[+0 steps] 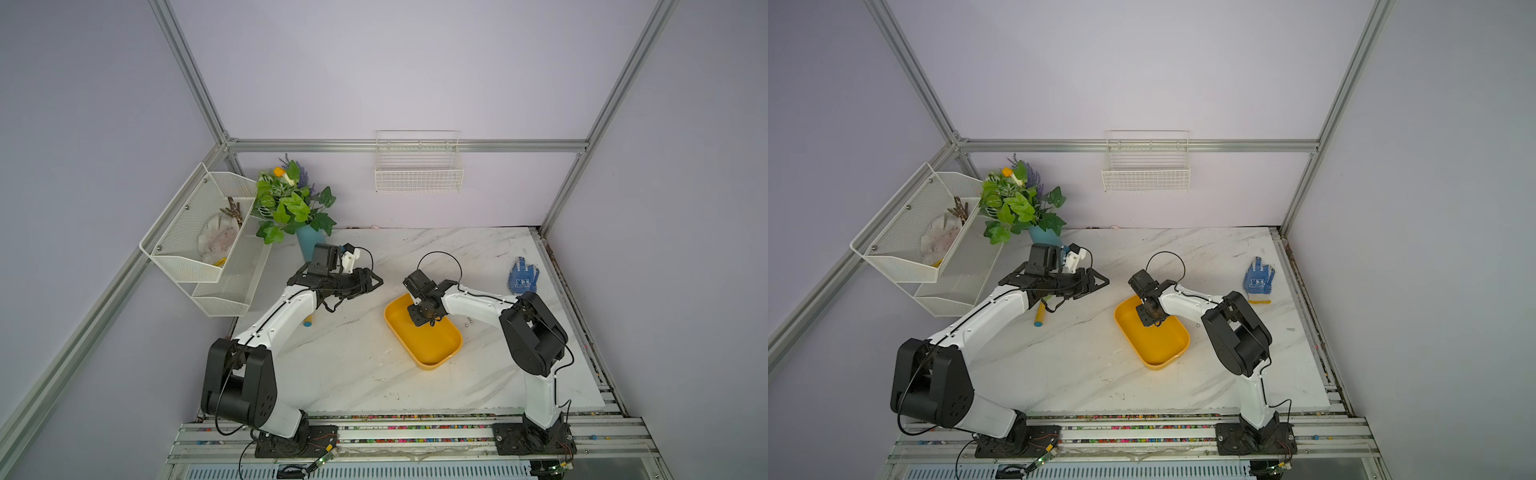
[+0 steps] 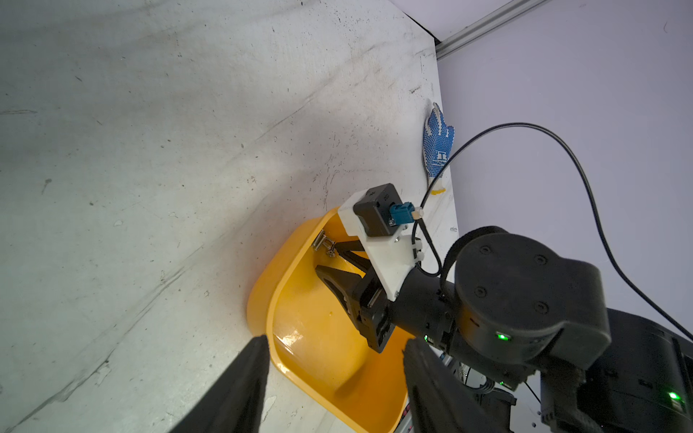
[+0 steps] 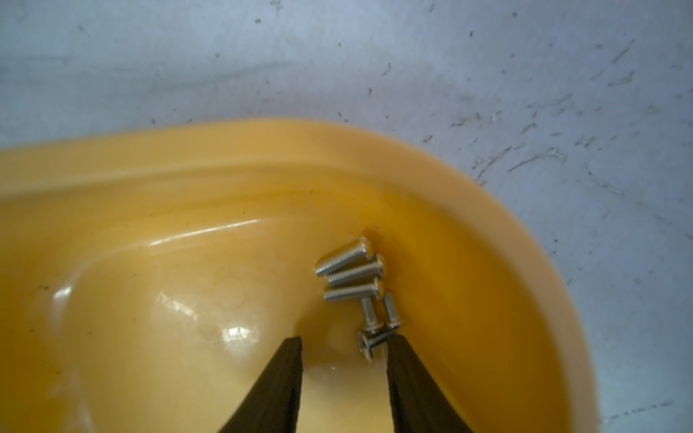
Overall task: Take out the screws from the storage box
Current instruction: Pick up the screw from the storage box.
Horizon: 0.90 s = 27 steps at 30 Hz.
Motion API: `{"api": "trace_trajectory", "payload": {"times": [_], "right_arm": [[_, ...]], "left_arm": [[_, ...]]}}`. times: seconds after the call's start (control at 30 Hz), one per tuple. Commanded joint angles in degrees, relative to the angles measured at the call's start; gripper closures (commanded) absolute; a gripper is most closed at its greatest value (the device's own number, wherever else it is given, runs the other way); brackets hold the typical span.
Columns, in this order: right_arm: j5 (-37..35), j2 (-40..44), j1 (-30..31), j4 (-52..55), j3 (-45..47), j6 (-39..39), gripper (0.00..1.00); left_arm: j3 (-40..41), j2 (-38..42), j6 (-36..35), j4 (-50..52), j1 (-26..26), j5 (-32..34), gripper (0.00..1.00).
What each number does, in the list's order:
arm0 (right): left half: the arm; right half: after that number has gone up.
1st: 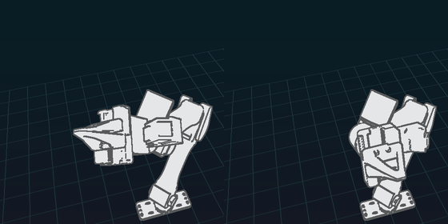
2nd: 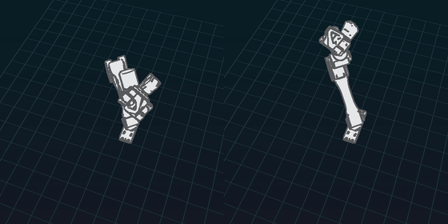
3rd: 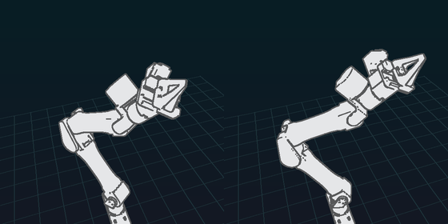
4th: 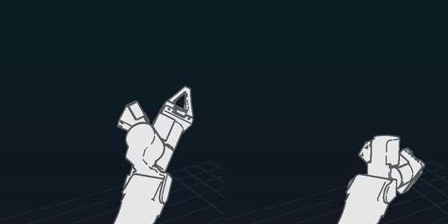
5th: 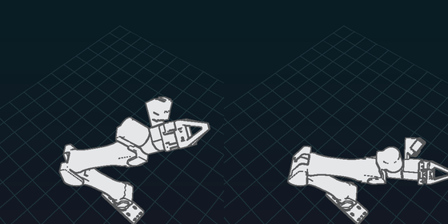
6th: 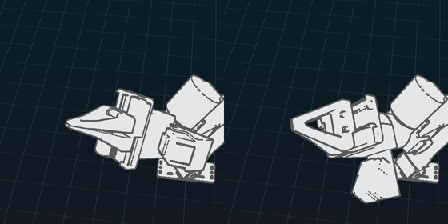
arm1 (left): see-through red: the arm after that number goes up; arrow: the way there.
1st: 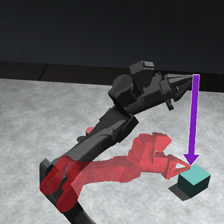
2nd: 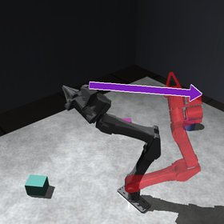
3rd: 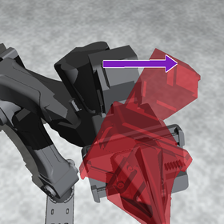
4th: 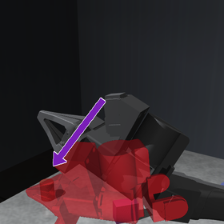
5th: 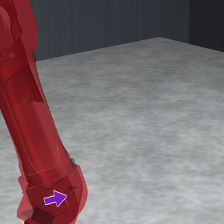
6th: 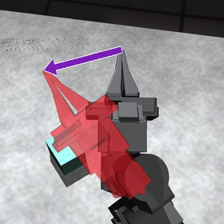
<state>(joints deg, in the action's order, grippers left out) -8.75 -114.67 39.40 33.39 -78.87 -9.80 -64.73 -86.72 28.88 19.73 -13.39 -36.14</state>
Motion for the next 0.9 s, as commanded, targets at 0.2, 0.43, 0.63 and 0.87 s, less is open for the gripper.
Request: {"api": "trace_trajectory", "payload": {"times": [0.2, 0.43, 0.63, 0.87], "right_arm": [[0.22, -2.40, 0.33, -0.33, -1.04, 0.57, 0.64], [0.68, -2.66, 0.33, 0.21, -1.10, 0.84, 0.74], [0.39, -2.20, 0.33, -0.06, 0.26, 0.93, 0.82], [0.76, -2.13, 0.33, -0.09, 0.91, 1.00, 0.86]], "left_arm": [[1.99, 1.42, -1.11, 0.76, 0.40, -0.69, 0.38], [1.99, 1.32, -1.20, 0.91, 0.54, -0.56, 0.38], [2.02, 1.07, -1.29, 0.88, 0.56, -0.77, 0.38], [2.58, 1.90, -1.03, 0.29, 0.56, -0.69, 0.38]]}}
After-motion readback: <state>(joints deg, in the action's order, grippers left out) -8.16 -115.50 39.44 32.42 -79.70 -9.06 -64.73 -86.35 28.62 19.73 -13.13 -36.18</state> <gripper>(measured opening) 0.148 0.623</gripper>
